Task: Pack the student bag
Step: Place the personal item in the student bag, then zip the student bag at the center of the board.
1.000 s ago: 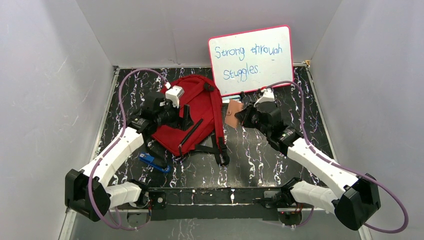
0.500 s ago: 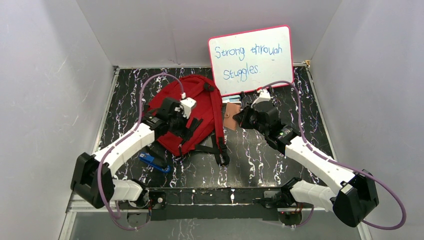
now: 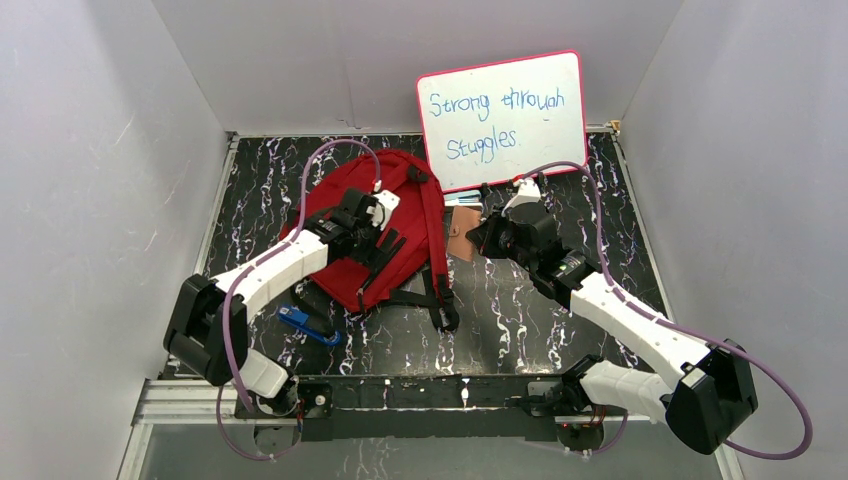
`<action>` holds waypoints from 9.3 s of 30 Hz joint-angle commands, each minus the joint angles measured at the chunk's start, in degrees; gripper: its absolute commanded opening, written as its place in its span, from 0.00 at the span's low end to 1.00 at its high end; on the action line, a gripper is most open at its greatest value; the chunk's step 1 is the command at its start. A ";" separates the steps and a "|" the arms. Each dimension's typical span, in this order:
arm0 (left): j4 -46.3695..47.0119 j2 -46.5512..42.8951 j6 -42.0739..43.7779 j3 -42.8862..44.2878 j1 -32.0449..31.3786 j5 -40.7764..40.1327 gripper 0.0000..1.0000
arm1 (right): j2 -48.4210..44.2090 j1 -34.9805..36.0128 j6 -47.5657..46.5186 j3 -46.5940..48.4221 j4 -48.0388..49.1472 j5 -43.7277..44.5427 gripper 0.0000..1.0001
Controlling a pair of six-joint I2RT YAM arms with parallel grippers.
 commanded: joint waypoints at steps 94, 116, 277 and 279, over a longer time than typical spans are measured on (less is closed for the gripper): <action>0.59 5.94 4.06 2.10 1.53 0.15 0.62 | 0.57 -0.03 -2.32 3.33 4.12 -6.31 0.00; -4.17 8.22 -1.82 9.52 -1.55 -1.29 0.00 | -1.29 -0.02 6.37 -0.25 8.67 -7.45 0.00; 0.17 7.35 -14.88 12.94 -12.12 12.75 0.46 | 11.87 2.98 5.12 -4.28 11.24 -6.96 0.44; 1.43 5.50 -16.38 11.95 -11.08 11.69 0.46 | 11.75 2.96 2.33 -3.77 10.86 -9.90 0.44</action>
